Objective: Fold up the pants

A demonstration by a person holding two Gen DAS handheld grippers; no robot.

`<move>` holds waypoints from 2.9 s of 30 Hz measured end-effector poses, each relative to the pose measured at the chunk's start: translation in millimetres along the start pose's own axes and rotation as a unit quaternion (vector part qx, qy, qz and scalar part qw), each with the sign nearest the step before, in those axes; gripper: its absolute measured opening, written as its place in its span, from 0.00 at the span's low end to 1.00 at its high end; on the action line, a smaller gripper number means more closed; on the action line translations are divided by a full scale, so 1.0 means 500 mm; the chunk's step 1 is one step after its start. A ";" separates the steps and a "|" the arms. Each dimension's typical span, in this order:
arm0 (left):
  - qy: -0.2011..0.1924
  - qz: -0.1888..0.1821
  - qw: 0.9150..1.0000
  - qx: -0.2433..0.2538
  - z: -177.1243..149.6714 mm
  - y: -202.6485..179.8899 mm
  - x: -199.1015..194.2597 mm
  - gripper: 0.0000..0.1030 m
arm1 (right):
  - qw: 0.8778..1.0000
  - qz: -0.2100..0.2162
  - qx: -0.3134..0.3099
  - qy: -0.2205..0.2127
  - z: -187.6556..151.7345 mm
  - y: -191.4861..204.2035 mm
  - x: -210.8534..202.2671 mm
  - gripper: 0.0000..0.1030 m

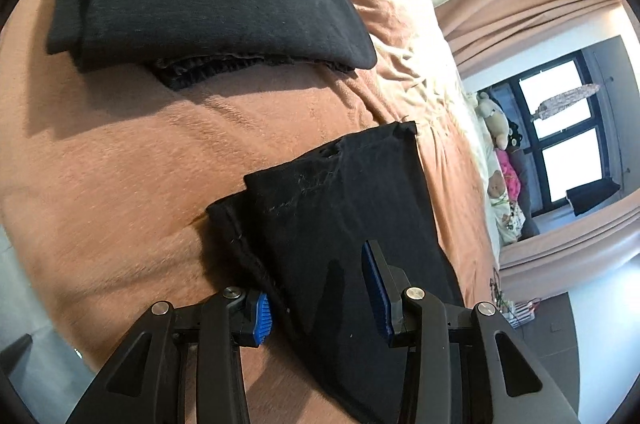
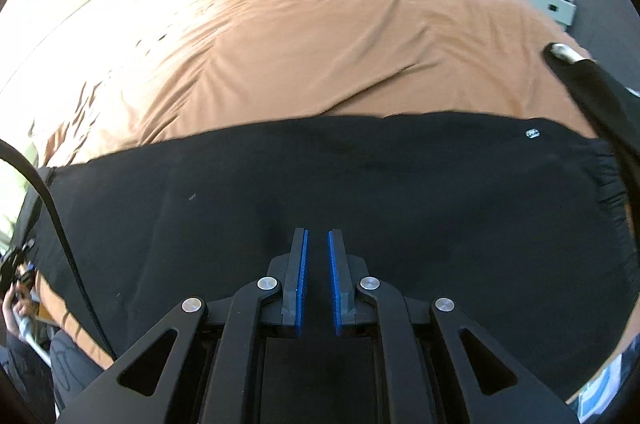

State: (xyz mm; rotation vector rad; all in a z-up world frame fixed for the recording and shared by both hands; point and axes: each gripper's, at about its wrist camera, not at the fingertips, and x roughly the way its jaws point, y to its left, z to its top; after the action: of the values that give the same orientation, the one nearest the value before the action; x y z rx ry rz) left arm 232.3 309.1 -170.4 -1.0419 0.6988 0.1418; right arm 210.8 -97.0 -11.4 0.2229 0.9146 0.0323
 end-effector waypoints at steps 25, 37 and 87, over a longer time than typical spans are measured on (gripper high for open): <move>-0.025 -0.050 0.998 0.041 0.045 -0.110 -0.059 0.04 | 0.987 0.139 -0.057 0.061 -0.055 0.165 0.112 0.07; -0.023 -0.041 0.998 0.033 0.052 -0.104 -0.048 0.04 | 0.978 0.155 -0.064 0.120 -0.095 0.190 0.146 0.07; -0.020 -0.032 0.999 0.008 0.036 -0.061 -0.041 0.04 | 0.993 0.059 -0.045 0.093 0.206 0.241 0.357 0.03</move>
State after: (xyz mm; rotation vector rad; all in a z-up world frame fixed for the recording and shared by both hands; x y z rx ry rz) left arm 237.7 312.5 -129.9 -1.0433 0.6289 0.1007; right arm 409.1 24.2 -65.8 0.1913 1.0813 0.2068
